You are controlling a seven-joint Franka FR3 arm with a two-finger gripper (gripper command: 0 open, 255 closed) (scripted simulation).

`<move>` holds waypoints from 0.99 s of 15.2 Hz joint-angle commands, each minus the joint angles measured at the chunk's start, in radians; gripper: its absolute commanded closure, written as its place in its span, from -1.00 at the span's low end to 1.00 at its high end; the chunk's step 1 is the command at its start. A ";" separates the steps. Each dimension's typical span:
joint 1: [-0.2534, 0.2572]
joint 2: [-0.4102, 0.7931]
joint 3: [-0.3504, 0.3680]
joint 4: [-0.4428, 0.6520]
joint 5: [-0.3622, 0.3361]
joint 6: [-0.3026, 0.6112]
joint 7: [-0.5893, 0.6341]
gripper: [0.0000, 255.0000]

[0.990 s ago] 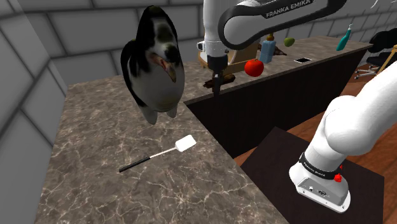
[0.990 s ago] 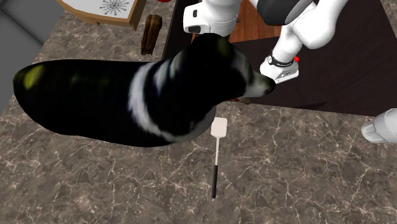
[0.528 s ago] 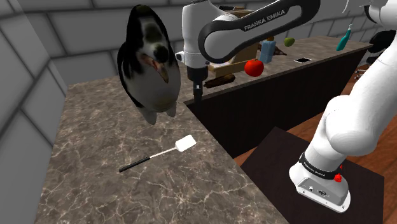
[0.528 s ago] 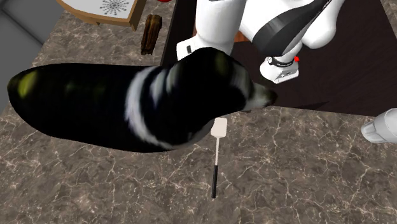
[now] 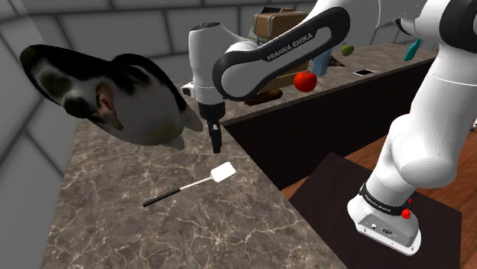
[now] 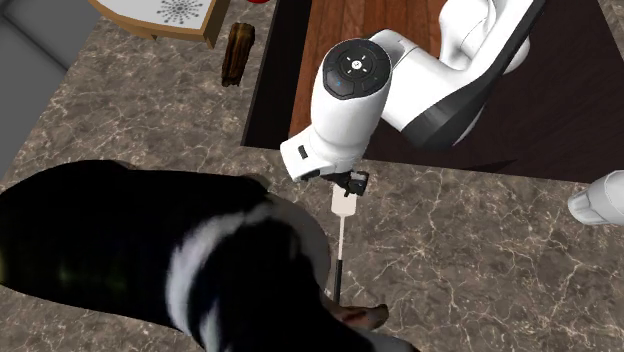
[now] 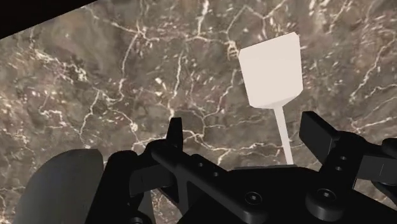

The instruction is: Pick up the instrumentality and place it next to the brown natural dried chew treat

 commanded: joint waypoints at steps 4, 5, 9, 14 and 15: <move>0.048 0.123 0.044 0.083 -0.025 0.038 -0.038 -1.00; 0.059 0.146 0.052 0.100 -0.031 0.045 -0.045 -1.00; 0.100 0.227 0.081 0.166 -0.056 0.068 -0.070 -1.00; 0.106 0.261 0.075 0.141 -0.073 0.124 -0.059 -1.00; 0.107 0.269 0.074 0.137 -0.077 0.135 -0.057 -1.00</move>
